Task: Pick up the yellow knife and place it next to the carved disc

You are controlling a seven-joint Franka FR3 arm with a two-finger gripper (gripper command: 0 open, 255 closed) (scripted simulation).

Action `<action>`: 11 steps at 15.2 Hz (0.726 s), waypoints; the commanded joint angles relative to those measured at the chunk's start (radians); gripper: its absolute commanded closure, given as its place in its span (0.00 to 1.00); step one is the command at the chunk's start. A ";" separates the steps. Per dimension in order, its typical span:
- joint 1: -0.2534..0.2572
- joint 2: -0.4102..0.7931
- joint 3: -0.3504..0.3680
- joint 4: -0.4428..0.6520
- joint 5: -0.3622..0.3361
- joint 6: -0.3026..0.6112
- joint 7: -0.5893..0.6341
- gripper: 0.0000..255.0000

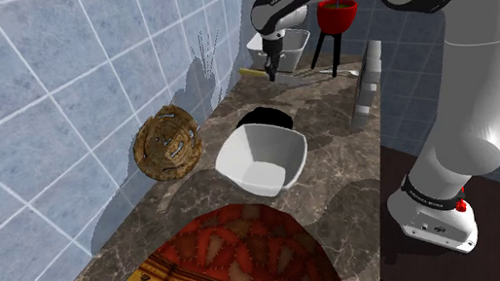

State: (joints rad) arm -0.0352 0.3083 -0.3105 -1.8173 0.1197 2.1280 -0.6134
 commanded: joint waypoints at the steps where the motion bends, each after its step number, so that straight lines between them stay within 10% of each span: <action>1: 0.002 -0.015 -0.002 0.009 -0.006 -0.024 0.004 1.00; 11: 0.005 -0.057 -0.008 0.089 -0.025 -0.144 0.017 1.00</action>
State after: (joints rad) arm -0.0305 0.2578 -0.3179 -1.7339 0.0973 1.9968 -0.5970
